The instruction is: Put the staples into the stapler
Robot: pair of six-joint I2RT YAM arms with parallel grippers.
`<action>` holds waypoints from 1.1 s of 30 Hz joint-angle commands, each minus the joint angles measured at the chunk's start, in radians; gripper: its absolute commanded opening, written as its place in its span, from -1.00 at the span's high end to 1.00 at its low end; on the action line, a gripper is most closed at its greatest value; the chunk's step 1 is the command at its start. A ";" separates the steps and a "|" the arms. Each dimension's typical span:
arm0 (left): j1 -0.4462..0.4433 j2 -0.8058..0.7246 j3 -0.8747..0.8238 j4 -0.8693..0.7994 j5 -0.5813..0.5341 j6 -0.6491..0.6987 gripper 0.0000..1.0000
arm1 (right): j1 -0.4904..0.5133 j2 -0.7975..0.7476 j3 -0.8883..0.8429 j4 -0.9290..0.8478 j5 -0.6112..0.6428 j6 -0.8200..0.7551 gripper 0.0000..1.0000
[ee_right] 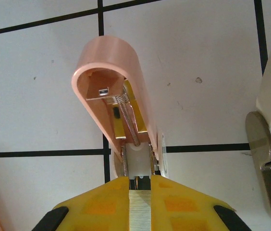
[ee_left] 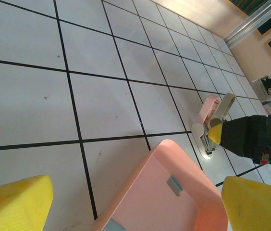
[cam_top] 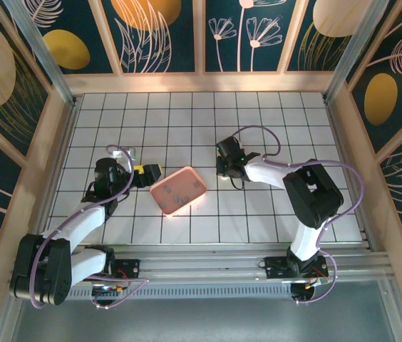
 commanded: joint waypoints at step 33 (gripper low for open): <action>0.005 0.004 0.008 0.031 0.027 0.023 -0.81 | 0.019 0.020 0.001 -0.019 0.035 -0.106 0.71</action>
